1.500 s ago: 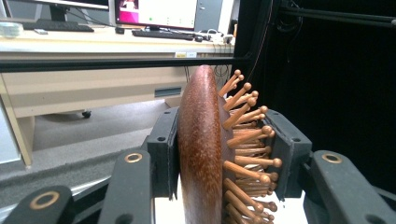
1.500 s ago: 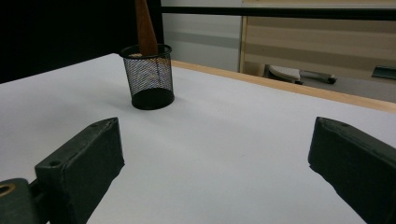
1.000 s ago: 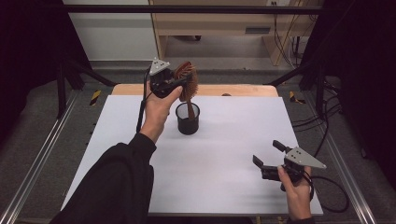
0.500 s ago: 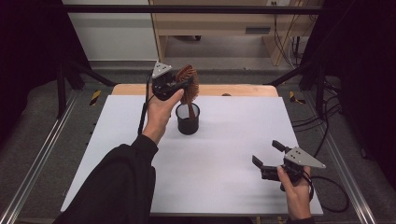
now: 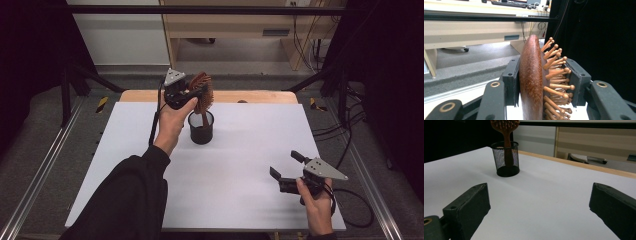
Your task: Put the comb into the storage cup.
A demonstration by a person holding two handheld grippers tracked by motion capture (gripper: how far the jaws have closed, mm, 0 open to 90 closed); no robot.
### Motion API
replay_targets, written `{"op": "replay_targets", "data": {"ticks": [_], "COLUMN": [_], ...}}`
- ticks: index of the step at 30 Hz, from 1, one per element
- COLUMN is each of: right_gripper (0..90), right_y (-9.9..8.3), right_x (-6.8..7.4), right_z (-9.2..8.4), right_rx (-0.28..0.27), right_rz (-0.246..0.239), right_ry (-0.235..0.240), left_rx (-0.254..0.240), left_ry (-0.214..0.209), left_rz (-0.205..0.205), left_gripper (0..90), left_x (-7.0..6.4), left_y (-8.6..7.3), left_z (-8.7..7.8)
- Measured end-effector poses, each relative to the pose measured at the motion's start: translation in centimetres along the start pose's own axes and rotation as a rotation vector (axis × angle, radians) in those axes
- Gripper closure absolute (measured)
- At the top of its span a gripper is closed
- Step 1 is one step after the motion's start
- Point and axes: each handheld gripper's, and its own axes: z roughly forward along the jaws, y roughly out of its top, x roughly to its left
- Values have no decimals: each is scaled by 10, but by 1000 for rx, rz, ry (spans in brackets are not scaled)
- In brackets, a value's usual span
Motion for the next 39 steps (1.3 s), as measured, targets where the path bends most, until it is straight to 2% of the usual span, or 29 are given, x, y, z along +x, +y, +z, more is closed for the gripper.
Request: {"op": "replay_targets", "data": {"ticks": [15,30,39], "right_gripper": [34,34,33], "right_y": [0,-1,-1], "right_x": [0,0,1], "right_z": [1,1,2], "right_rx": [4,4,10], "right_rz": [-2,-3,-2], "right_ry": [2,3,7], "left_rx": [19,13,13], "left_ry": [-6,-13,-21], "left_rz": [-19,-17,-16], "left_gripper": [516,514,509], "left_x": [1,0,6], "left_y": [-14,-16,-17], "left_z": [7,9,8]}}
